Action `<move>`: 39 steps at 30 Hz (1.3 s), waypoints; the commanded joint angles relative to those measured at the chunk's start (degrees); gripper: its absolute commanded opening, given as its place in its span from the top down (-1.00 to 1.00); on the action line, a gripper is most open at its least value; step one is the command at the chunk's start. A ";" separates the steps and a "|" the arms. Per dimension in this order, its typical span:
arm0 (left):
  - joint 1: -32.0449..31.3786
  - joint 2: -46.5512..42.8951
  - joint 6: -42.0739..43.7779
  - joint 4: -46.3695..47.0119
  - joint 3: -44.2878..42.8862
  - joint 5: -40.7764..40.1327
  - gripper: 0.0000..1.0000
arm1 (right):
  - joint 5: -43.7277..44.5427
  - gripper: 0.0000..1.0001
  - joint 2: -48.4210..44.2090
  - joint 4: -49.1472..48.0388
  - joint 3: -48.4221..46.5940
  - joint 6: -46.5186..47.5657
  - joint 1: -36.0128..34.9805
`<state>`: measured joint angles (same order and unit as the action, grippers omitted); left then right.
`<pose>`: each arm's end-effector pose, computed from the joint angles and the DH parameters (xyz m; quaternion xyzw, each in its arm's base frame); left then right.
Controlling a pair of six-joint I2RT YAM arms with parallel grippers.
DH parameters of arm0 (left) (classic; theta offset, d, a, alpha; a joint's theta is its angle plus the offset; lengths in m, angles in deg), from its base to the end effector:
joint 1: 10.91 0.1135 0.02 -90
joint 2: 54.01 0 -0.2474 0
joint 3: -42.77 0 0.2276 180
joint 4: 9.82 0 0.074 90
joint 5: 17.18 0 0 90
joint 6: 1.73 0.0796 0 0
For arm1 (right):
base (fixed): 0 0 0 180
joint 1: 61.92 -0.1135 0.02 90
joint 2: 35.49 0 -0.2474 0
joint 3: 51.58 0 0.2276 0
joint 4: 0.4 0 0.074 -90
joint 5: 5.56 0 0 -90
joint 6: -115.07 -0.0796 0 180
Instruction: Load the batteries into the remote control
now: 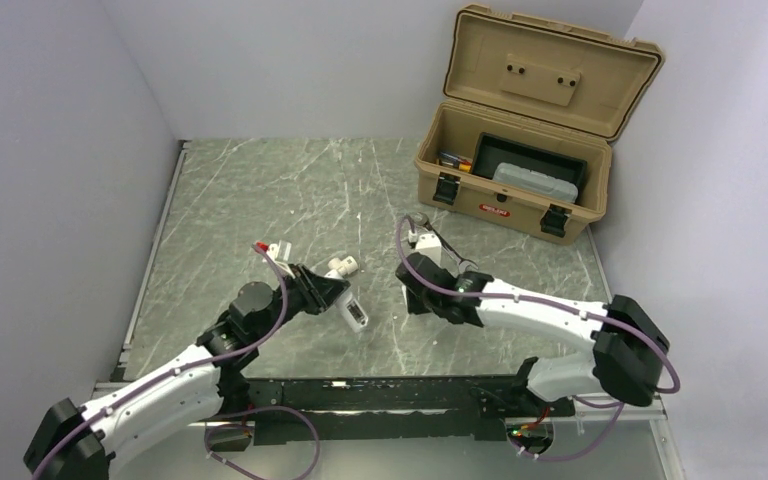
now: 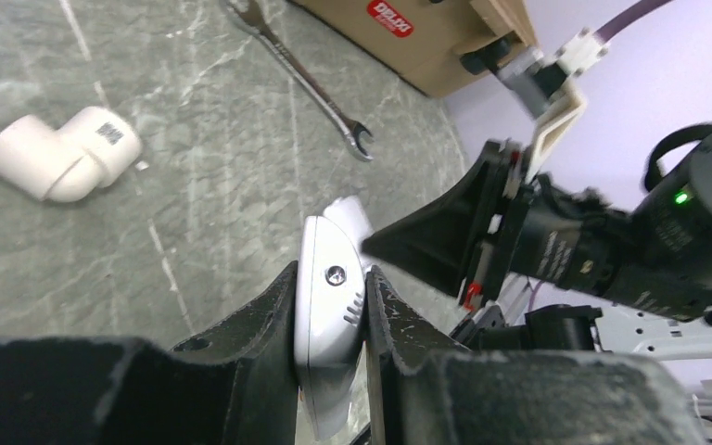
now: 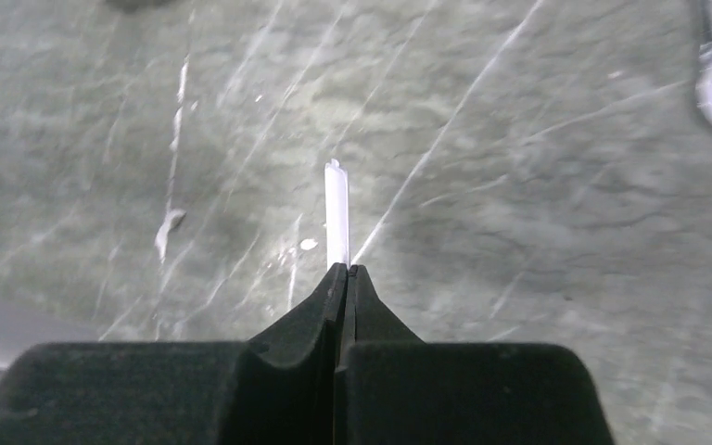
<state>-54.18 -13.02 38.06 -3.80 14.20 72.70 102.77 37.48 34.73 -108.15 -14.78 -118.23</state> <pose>0.1517 -0.1426 0.2097 -0.0458 0.7441 -0.4849 0.4573 0.1645 0.2016 0.1687 -0.0815 0.9300 0.1415 0.3292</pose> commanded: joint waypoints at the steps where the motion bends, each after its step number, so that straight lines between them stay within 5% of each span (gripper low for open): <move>1: 2.24 -4.46 1.05 -11.58 -0.88 -0.46 1.00 | 10.56 1.00 7.53 20.83 -10.65 1.40 -0.10; 10: 5.98 -12.54 -3.08 -16.08 5.47 3.17 1.00 | 25.45 1.00 25.70 39.98 -20.85 -6.67 -6.00; 17: 7.90 -14.24 -4.61 -16.02 7.36 5.64 1.00 | 28.47 1.00 39.38 43.42 -26.48 -10.54 -11.83; 22: 8.63 -13.41 -4.48 -15.25 7.22 6.57 1.00 | 27.14 0.45 43.31 41.93 -28.55 -10.78 -14.32; 30: 9.17 -12.99 -4.53 -14.89 7.43 6.97 1.00 | 21.04 0.27 36.93 29.22 -25.01 -9.38 -15.66; 39: 9.67 -12.30 -4.50 -14.03 7.73 7.47 1.00 | 14.57 0.07 16.57 15.02 -9.96 -10.42 -10.15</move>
<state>-45.04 -25.91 34.36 -21.47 21.79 79.04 122.70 62.55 58.70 -124.19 -22.83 -132.53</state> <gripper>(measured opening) 0.292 0.446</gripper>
